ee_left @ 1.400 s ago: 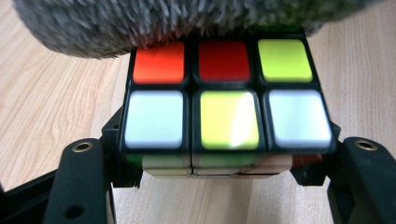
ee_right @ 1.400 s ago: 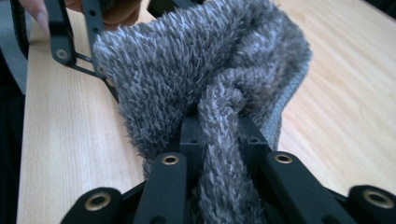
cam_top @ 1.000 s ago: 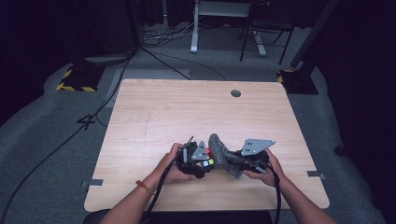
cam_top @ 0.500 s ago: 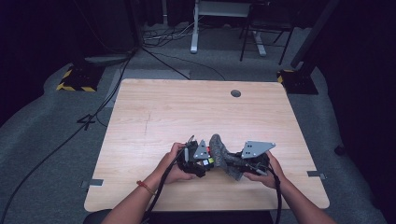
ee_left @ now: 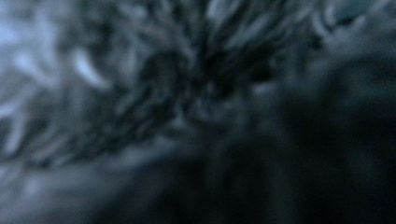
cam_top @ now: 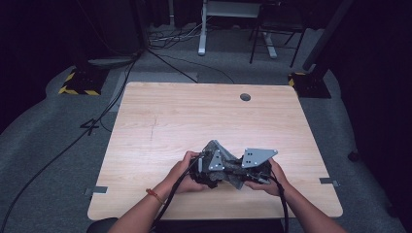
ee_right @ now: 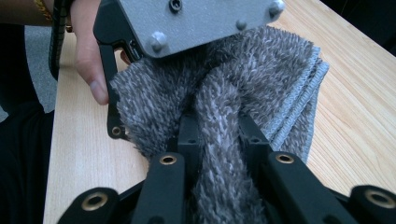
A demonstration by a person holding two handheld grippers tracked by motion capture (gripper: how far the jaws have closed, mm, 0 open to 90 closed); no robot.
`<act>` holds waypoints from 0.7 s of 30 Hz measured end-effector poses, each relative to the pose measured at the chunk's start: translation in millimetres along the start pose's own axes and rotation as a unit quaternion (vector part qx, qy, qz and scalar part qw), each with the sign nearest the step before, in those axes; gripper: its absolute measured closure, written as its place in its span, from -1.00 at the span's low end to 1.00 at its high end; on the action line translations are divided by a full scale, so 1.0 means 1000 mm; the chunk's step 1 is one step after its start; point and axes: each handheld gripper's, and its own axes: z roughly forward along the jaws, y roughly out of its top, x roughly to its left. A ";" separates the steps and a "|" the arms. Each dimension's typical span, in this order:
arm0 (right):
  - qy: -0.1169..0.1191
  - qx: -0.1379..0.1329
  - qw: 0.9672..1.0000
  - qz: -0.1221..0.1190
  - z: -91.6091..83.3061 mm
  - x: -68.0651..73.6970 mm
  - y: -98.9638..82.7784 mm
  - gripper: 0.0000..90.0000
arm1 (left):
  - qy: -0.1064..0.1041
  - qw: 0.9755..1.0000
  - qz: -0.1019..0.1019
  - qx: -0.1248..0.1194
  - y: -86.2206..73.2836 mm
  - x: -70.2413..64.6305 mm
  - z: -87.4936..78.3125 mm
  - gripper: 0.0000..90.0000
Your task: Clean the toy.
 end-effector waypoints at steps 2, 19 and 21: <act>-0.005 0.003 1.000 0.001 -0.001 -0.002 -0.001 0.69 | 0.000 1.000 0.001 -0.004 0.000 0.001 -0.001 -0.25; -0.030 0.015 0.998 0.052 -0.017 -0.028 -0.033 0.69 | -0.006 0.999 -0.004 -0.036 -0.004 0.004 -0.018 -0.25; -0.022 0.010 0.998 0.057 -0.017 -0.028 -0.033 0.69 | -0.007 0.999 -0.006 -0.041 -0.003 0.004 -0.019 -0.25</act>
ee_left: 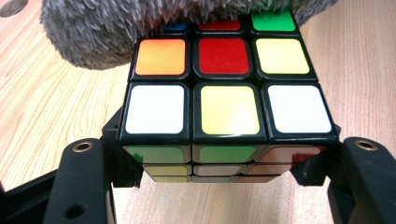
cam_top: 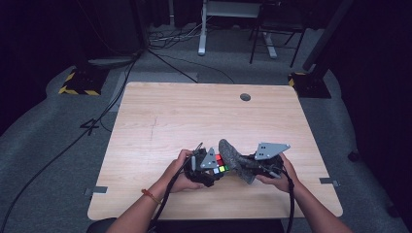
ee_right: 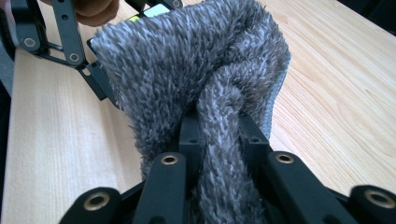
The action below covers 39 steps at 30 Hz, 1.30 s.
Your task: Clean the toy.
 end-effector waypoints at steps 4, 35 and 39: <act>0.025 -0.015 1.000 0.001 0.002 0.005 0.004 0.70 | -0.001 1.000 0.004 0.003 0.001 -0.002 0.002 -0.26; 0.043 -0.045 0.998 -0.014 0.005 0.020 0.021 0.70 | -0.002 1.000 0.021 0.013 0.004 -0.006 0.013 -0.27; 0.025 -0.037 0.999 -0.016 0.005 0.018 0.019 0.70 | 0.005 1.000 0.017 0.007 0.003 -0.004 0.009 -0.27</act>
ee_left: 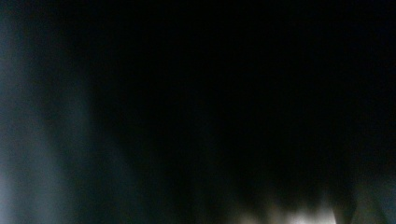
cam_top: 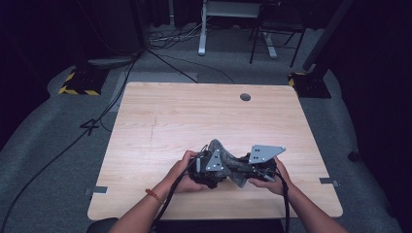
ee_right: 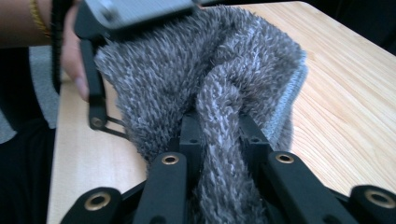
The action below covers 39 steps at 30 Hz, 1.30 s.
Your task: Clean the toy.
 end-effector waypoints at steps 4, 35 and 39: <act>-0.017 0.013 1.000 0.015 -0.004 -0.011 -0.011 0.70 | 0.002 1.000 -0.002 -0.016 0.000 0.002 -0.007 -0.27; -0.008 0.004 0.999 0.035 -0.002 -0.012 -0.014 0.70 | 0.002 0.999 -0.009 -0.041 0.000 0.005 -0.013 -0.26; -0.012 0.051 0.998 0.028 0.011 -0.014 -0.026 0.70 | -0.003 0.998 -0.018 -0.058 0.001 0.006 -0.017 -0.26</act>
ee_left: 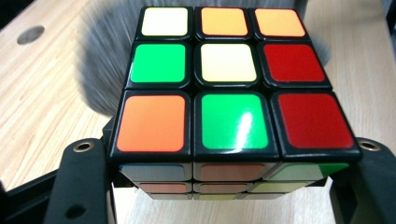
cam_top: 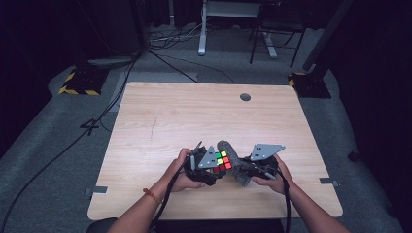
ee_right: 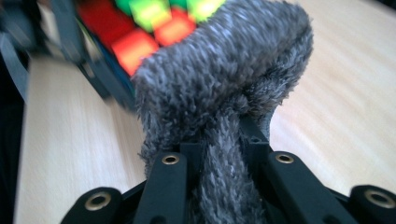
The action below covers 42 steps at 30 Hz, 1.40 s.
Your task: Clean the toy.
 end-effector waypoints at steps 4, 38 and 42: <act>0.006 0.011 1.000 0.000 0.006 0.001 -0.003 0.70 | 0.000 1.000 -0.002 0.004 -0.002 0.001 0.000 -0.26; 0.013 -0.010 1.000 -0.002 -0.006 0.003 0.001 0.69 | -0.003 1.000 -0.008 0.000 -0.003 0.003 0.000 -0.26; 0.014 -0.054 0.998 -0.005 -0.019 0.004 0.007 0.69 | -0.006 1.000 -0.004 0.013 -0.005 0.001 0.004 -0.26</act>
